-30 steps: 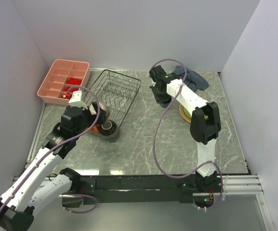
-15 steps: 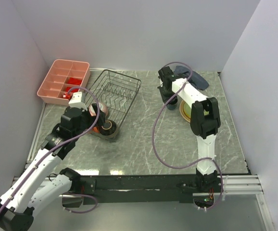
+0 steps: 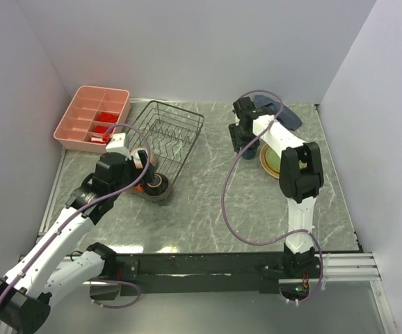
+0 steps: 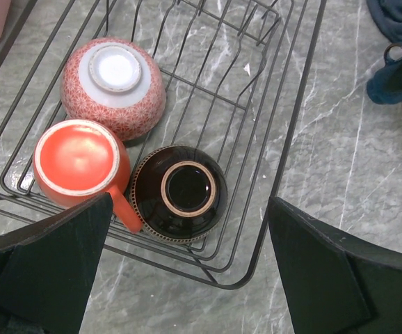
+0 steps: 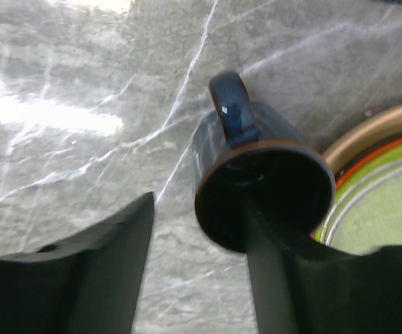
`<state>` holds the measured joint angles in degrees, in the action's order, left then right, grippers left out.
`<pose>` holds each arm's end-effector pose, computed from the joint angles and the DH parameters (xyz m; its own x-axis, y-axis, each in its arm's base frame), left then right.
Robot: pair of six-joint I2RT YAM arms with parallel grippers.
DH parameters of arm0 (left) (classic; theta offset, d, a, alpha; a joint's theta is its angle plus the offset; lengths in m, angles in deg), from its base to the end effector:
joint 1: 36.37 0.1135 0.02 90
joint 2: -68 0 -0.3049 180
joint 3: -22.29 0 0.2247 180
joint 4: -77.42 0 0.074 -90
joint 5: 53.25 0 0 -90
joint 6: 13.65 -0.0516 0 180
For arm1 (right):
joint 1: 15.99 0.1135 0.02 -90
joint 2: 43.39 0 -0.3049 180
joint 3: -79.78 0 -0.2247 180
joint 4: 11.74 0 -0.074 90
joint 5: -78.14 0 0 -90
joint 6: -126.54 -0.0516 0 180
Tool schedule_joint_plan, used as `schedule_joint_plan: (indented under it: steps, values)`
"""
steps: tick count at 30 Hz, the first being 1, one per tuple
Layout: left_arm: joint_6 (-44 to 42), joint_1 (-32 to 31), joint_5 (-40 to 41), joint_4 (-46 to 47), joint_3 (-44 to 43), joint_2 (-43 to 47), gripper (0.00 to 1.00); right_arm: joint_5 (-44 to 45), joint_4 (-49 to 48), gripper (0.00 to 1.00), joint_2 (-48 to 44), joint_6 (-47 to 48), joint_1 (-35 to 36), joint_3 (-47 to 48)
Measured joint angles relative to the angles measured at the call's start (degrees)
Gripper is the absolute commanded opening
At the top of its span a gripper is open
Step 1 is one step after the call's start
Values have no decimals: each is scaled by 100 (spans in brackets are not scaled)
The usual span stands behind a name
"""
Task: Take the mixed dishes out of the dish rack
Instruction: Place the cup at the center of the board, then pick up the cup from the dish rack.
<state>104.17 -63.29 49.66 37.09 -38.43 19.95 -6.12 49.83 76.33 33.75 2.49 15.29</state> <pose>0.1350 -0.0556 0.3318 -0.4897 -0.2615 -0.8317 0.0411 0.9460 -0.3216 0.4253 0.1367 0.2475 -0.8774 -0.2422 -0.4142 -0.2340 0.9696 -0.0711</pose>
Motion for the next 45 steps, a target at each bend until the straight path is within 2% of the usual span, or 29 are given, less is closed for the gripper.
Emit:
schedule_joint_plan:
  steps: [1,5,9,10,18,22,32,45]
  values:
    - [-2,0,0,-15,-17,-42,99,2,11,70,-63,-24,0,-26]
    - [-55,0,4,-57,-160,-214,99,-22,31,82,-511,-105,0,-170]
    - [-153,0,57,-195,-372,-442,100,-81,-37,94,-1316,-256,2,-446]
    - [-166,0,81,-262,-444,-520,99,-105,-61,100,-1561,-315,2,-549]
    - [-208,4,719,-820,-984,-1128,99,-662,-970,100,-3764,-804,2,-2129]
    - [-212,92,1069,-1060,-1143,-1429,99,-1161,-1456,100,-4478,-1029,2,-2962]
    - [-227,579,1231,-1327,-1346,-2406,99,-2013,-2068,100,-5169,-1438,13,-4402]
    - [-175,977,846,-1349,-1392,-3145,99,-2498,-2570,100,-5805,-1652,63,-4957]
